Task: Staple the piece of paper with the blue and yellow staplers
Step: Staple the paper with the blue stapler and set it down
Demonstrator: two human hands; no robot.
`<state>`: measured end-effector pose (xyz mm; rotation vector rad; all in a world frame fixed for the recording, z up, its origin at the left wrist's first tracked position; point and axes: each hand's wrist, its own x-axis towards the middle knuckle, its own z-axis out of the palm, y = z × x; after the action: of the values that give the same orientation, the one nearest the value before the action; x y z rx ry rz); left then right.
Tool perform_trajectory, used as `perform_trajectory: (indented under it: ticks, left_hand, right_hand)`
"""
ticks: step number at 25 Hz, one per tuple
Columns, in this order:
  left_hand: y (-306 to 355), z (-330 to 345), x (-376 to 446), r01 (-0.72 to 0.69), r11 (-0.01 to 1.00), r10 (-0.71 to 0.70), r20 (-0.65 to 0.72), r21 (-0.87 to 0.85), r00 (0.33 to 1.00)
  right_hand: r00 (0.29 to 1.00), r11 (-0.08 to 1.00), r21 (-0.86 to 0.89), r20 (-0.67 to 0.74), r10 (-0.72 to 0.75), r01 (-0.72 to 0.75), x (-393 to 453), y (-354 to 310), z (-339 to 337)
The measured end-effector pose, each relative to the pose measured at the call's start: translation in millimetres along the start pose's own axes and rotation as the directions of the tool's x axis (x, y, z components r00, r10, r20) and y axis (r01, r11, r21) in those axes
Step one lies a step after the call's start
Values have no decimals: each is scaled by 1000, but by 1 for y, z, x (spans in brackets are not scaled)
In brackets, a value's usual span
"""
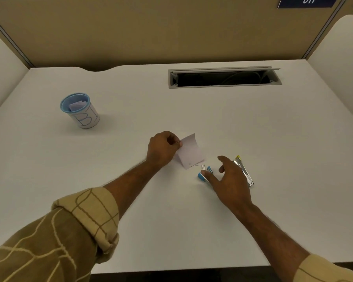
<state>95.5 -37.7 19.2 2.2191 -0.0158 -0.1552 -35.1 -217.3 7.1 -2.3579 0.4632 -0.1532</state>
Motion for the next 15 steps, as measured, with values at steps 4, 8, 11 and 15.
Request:
perform_trajectory:
  ticks: [4, 8, 11, 15]
  left_hand:
    - [11, -28, -14, 146, 931, -103, 145, -336, 984]
    - [22, -57, -29, 363, 778, -195, 352, -512, 915]
    - [27, -68, -37, 395, 768, -192, 407, -505, 893]
    - [33, -69, -50, 337, 780, -140, 377, -528, 916]
  right_hand:
    - [978, 968, 150, 11, -207, 203, 7, -8, -17]
    - [906, 894, 202, 57, -420, 401, 15, -20, -34]
    - [863, 836, 294, 66, -501, 463, 16, -33, -42]
    - [914, 799, 501, 40, -404, 332, 14, -54, -40]
